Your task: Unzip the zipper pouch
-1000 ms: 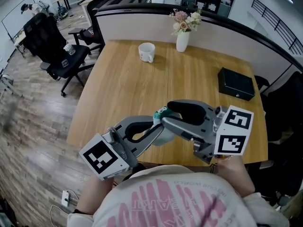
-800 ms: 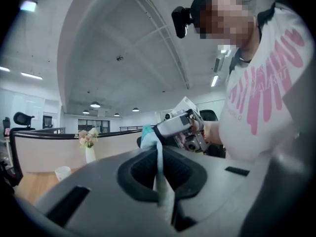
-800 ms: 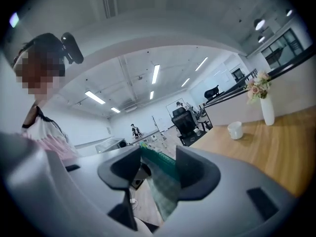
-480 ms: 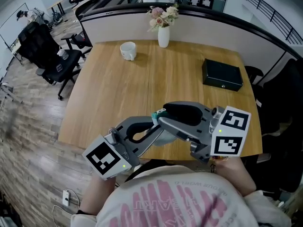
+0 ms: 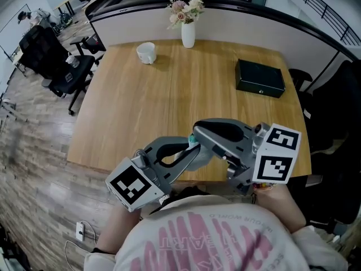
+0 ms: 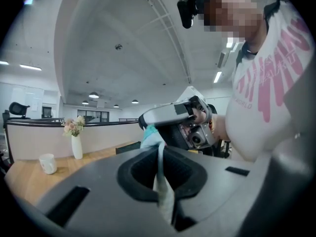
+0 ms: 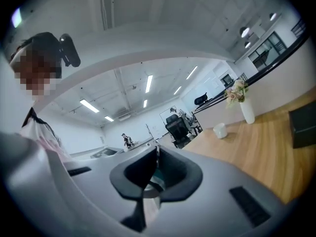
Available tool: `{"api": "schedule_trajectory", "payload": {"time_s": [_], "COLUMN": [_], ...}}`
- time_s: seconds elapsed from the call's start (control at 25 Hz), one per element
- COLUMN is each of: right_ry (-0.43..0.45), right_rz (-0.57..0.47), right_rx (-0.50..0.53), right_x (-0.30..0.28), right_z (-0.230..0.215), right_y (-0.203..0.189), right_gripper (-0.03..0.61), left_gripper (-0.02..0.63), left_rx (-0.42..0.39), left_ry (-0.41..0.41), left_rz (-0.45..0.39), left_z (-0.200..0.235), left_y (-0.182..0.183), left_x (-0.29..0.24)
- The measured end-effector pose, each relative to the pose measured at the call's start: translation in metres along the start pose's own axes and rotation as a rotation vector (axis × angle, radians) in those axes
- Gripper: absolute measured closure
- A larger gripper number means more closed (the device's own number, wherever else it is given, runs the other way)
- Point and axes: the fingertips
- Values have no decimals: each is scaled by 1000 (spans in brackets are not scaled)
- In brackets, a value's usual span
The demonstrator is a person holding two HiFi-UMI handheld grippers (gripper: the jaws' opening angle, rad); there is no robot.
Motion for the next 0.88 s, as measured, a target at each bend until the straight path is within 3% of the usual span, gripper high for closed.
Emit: {"api": "schedule_trajectory", "payload": {"time_s": [0.32, 0.88], "right_ry": [-34, -139], "right_rz": [-57, -104], "right_rx": [19, -20], "right_x": [5, 20], "right_z": [3, -3], "right_y": [9, 4], "right_gripper": [577, 577], "left_gripper": [606, 606], "left_rx": [106, 106], "left_ry": [64, 36], "left_rz": [-82, -118], "left_z": [12, 3], "left_y": [5, 13], "left_x": [13, 11]}}
Point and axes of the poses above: the fingertips, and each gripper's own axes: x backward along the fingers, z to its left, y out of its top, and after that the axes turned 3 degrees about -y, right-handed
